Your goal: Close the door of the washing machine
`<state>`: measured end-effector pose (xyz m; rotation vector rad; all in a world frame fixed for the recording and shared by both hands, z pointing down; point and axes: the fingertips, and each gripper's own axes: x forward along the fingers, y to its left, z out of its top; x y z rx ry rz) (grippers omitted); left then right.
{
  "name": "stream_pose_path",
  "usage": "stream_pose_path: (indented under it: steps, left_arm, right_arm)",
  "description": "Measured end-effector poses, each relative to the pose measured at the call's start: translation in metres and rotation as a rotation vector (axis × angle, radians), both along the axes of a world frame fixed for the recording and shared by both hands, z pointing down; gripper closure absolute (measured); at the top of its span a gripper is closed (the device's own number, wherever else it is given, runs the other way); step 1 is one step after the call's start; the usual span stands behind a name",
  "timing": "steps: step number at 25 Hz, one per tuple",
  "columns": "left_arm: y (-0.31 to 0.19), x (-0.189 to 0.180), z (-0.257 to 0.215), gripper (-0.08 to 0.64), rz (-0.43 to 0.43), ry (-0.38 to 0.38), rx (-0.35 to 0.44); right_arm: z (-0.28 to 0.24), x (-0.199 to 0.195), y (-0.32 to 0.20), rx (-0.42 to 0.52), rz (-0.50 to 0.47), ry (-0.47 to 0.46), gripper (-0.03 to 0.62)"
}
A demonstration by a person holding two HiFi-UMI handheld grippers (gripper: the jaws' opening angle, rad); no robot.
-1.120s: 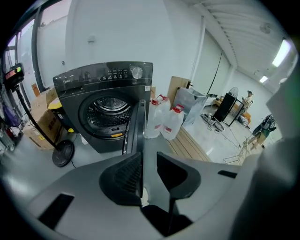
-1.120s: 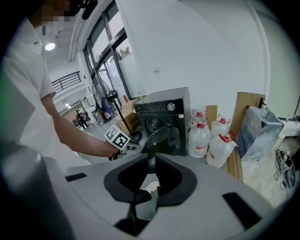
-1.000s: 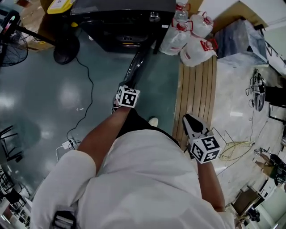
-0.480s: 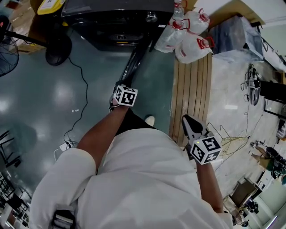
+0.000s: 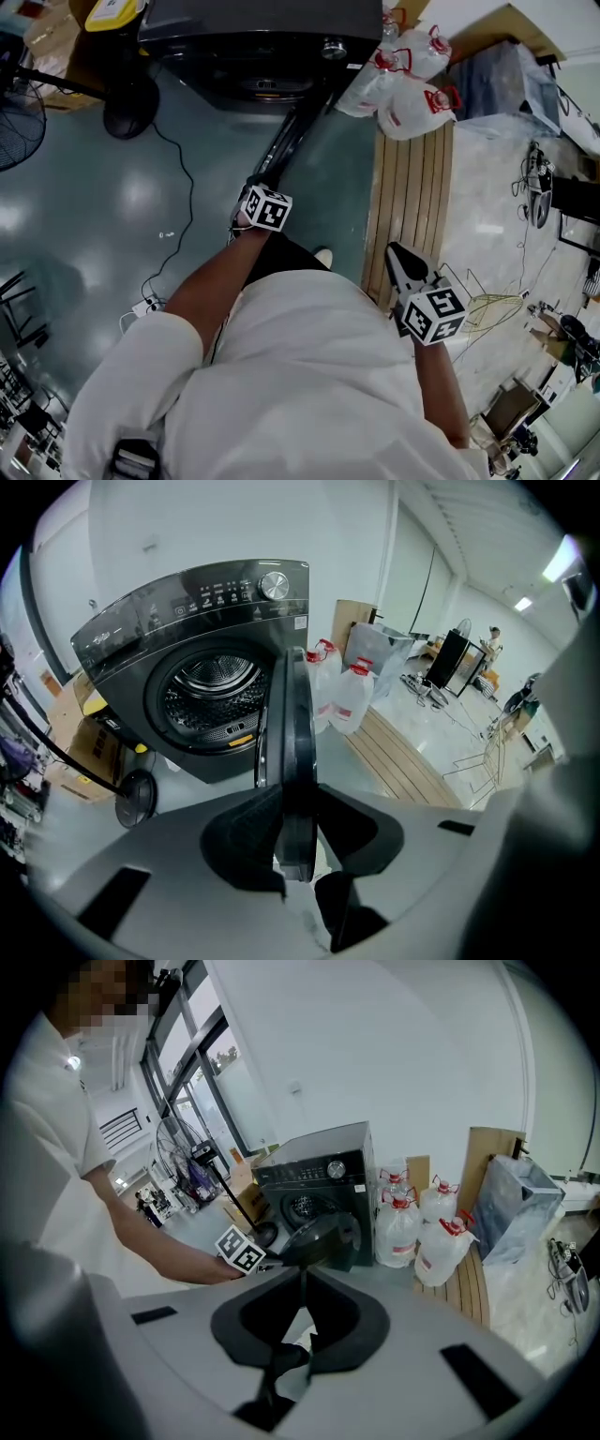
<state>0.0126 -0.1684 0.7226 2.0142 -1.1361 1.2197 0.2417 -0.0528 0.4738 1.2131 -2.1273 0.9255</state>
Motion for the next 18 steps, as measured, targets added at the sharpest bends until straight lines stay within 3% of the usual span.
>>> stream_pose_path:
  steps: [18]
  left_arm:
    - [-0.074, -0.088, 0.002, 0.43, 0.185, -0.107, 0.004]
  right_arm:
    - [0.01, -0.063, -0.052, 0.011, 0.007, -0.037, 0.566]
